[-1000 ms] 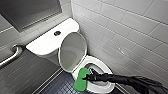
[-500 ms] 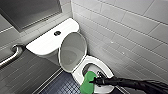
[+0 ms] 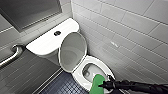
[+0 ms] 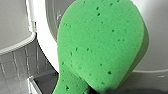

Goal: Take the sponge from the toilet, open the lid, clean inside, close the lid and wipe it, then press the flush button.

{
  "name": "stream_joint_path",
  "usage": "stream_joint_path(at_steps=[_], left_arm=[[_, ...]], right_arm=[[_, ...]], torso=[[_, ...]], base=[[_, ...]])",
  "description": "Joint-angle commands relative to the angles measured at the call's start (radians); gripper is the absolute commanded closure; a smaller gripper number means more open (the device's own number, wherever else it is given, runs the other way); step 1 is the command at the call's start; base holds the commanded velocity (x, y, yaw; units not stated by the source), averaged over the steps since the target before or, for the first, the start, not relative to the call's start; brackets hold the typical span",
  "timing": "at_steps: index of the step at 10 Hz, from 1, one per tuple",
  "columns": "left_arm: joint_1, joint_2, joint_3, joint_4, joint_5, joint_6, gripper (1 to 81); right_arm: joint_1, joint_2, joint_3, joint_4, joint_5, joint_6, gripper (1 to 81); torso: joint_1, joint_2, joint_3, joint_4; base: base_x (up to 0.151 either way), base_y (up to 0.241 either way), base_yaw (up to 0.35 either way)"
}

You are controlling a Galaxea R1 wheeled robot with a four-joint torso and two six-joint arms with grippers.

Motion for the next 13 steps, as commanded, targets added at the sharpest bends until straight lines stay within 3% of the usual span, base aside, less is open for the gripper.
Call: stream_joint_path(at_steps=[1, 5, 10, 13], left_arm=[[0.036, -0.01, 0.024, 0.019, 0.093, 0.004, 1.0], [0.015, -0.033, 0.027, 0.006, 0.095, 0.001, 1.0], [-0.097, -0.192, 0.245, -0.027, 0.101, -0.016, 1.0], [-0.143, -0.225, 0.288, -0.056, 0.102, -0.017, 1.0]], right_arm=[[0.044, -0.148, 0.14, -0.005, -0.047, 0.008, 81.1], [-0.003, -0.269, 0.183, -0.007, -0.05, 0.017, 81.1], [-0.103, -0.39, 0.143, -0.008, -0.065, 0.026, 81.1], [-0.207, -0.429, 0.112, -0.03, -0.062, 0.025, 81.1]], torso=[[0.0, 0.0, 0.0, 0.0], [0.0, 0.0, 0.0, 0.0], [0.0, 0.0, 0.0, 0.0], [0.0, 0.0, 0.0, 0.0]], base=[[0.0, 0.0, 0.0], [0.0, 0.0, 0.0], [0.0, 0.0, 0.0], [0.0, 0.0, 0.0]])
